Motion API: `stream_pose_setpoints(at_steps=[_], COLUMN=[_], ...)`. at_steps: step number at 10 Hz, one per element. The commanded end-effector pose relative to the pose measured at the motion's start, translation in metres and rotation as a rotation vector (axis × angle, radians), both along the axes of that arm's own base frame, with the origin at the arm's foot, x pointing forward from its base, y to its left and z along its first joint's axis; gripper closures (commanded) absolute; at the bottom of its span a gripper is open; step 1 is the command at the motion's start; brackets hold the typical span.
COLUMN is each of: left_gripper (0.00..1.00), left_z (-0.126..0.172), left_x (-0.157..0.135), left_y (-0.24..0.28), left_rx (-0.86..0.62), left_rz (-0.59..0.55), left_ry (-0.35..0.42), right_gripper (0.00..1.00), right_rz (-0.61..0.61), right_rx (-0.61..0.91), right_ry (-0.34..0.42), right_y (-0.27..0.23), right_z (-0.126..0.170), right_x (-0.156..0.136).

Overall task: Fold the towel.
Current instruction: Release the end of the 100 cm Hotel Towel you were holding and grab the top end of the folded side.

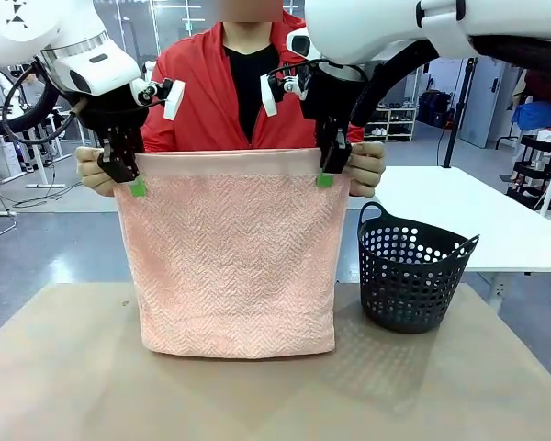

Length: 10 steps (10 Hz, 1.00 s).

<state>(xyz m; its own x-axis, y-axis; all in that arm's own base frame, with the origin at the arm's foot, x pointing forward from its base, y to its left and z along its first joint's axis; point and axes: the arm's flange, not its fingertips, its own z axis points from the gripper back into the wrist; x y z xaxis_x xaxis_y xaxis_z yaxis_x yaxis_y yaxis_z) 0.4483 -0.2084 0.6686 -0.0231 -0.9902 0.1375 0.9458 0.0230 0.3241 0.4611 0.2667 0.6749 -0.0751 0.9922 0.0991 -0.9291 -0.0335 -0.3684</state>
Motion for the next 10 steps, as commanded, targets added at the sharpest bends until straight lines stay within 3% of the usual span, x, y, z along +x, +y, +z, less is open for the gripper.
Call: stream_pose_setpoints(at_steps=[1,6,10], left_gripper=[1.00,0.99,0.99], left_z=[0.0026,-0.0005,-0.0005], left_x=[0.0015,0.0004,0.0004], left_y=[0.0038,0.0016,0.0016], left_rx=[0.002,0.002,0.002], left_rz=[-0.016,0.002,0.002], left_ry=[0.027,0.004,0.004], right_gripper=[1.00,1.00,1.00], right_rz=[-0.016,-0.047,-0.003], right_rx=[0.009,0.012,0.001], right_ry=[0.013,0.012,-0.001], right_y=[-0.0008,-0.0085,-0.0012], right_z=[0.0009,-0.0033,0.0011], right_x=[0.0016,0.0050,0.0006])
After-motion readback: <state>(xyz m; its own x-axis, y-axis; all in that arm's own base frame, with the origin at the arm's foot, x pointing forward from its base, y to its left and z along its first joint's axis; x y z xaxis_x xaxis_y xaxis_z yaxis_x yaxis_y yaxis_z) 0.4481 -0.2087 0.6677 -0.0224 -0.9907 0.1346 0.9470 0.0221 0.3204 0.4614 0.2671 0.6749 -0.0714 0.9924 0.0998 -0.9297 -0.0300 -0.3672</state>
